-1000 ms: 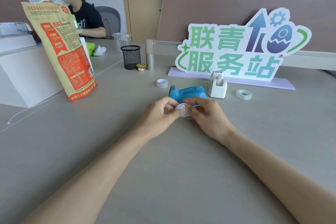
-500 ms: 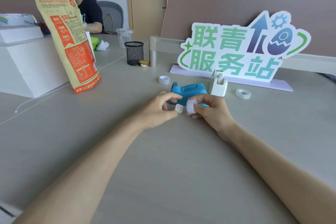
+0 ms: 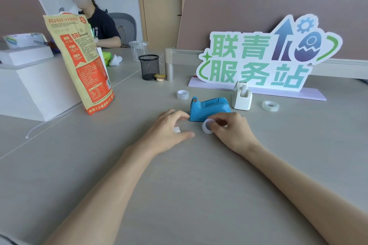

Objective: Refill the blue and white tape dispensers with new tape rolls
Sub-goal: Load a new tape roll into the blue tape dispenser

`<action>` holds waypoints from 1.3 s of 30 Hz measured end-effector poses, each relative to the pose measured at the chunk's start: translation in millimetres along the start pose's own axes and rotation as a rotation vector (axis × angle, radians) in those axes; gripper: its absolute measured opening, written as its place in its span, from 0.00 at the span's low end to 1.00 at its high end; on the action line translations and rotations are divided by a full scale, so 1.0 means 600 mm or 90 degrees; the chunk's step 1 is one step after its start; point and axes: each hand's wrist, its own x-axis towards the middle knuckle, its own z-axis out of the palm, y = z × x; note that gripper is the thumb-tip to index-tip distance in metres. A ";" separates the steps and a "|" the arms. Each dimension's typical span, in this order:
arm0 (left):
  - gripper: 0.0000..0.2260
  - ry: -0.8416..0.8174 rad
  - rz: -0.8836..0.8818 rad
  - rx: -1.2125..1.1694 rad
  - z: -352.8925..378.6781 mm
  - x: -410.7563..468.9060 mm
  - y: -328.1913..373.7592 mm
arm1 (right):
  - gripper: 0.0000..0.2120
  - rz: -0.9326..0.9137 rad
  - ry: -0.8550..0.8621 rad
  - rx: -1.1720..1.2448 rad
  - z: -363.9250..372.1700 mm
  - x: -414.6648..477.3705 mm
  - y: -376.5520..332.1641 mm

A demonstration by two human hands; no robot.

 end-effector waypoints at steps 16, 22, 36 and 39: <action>0.05 0.020 0.006 -0.078 -0.013 0.004 -0.038 | 0.11 -0.123 -0.015 -0.126 0.008 -0.014 -0.005; 0.04 0.057 0.005 -0.103 -0.014 0.009 -0.038 | 0.15 -0.182 0.044 -0.171 0.011 -0.017 -0.006; 0.04 0.027 -0.066 -0.435 -0.005 0.002 0.025 | 0.09 -0.469 0.196 -0.251 0.026 0.007 -0.022; 0.03 0.074 -0.066 -0.394 -0.002 0.020 0.015 | 0.10 -0.420 0.209 -0.226 0.026 0.009 -0.016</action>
